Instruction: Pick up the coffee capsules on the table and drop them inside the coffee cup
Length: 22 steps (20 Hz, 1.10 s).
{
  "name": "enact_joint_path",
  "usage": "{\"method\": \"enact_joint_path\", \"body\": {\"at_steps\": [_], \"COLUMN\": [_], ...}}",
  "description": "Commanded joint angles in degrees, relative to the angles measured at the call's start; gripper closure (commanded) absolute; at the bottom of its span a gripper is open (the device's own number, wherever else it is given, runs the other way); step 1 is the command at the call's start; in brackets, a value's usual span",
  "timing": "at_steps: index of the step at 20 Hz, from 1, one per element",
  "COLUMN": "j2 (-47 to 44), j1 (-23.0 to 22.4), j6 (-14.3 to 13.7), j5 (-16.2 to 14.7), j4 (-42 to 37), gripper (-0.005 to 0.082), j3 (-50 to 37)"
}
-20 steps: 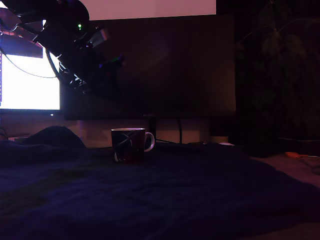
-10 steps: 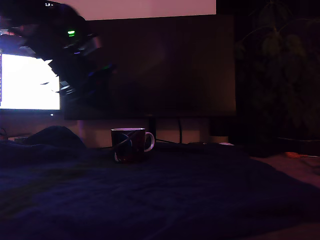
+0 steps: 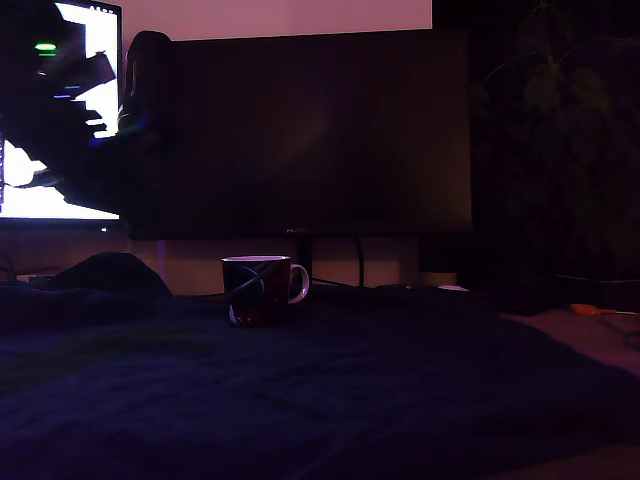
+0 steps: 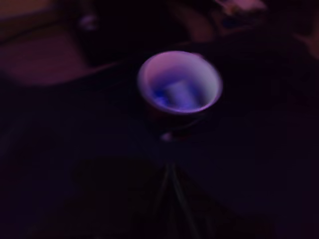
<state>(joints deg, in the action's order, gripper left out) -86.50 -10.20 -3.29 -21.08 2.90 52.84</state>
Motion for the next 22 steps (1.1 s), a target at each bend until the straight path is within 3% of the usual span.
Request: {"method": "enact_joint_path", "body": {"at_steps": [1, 14, 22], "j2": [2.62, 18.45, 28.81], "j1": [0.94, 9.9, 10.64], "j6": [0.7, 3.98, 8.02], "j5": [0.2, 0.52, -1.09], "j4": [-1.95, -16.26, -22.08], "gripper": [0.079, 0.079, 0.079], "j3": [-3.63, -26.71, -38.75]}}
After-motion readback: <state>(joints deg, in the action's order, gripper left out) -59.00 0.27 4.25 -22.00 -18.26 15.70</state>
